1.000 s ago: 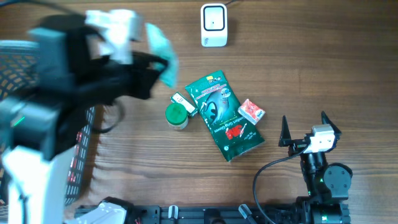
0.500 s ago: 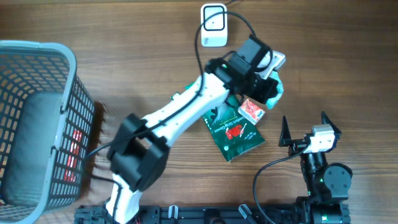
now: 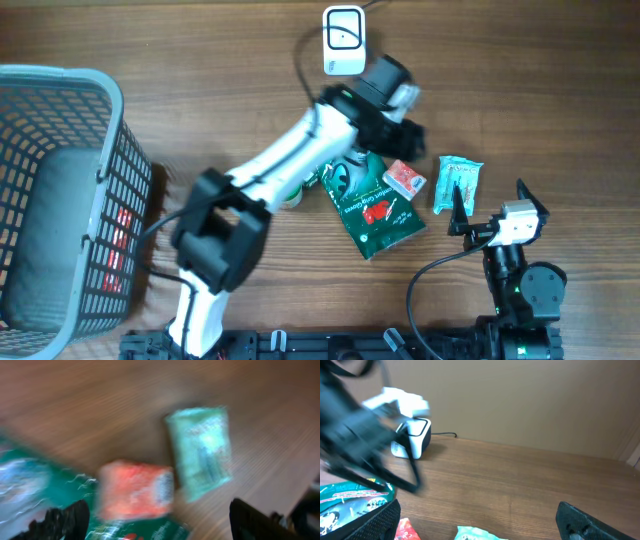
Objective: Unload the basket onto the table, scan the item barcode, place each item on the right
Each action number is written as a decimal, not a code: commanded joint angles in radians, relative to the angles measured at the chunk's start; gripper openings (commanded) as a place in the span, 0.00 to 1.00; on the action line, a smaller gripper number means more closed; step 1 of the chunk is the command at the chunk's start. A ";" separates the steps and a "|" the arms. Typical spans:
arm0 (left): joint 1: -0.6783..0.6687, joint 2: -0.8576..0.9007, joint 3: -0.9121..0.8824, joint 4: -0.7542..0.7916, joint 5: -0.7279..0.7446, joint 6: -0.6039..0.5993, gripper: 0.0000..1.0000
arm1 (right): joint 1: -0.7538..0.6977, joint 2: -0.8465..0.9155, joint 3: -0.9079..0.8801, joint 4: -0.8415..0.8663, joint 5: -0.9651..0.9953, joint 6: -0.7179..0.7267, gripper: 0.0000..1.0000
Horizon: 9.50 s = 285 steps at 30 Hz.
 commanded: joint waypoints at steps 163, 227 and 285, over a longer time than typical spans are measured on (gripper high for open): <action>0.635 -2.076 -0.923 0.111 -0.290 0.465 1.00 | 0.001 0.130 0.121 -0.188 -0.325 0.725 1.00; 0.635 -2.076 -1.312 -0.269 -0.204 0.469 1.00 | 0.063 0.995 0.524 -0.377 -0.979 2.193 0.04; 0.635 -2.076 -1.312 -0.270 -0.204 0.469 1.00 | -0.367 1.692 0.531 -1.128 -1.327 2.189 0.04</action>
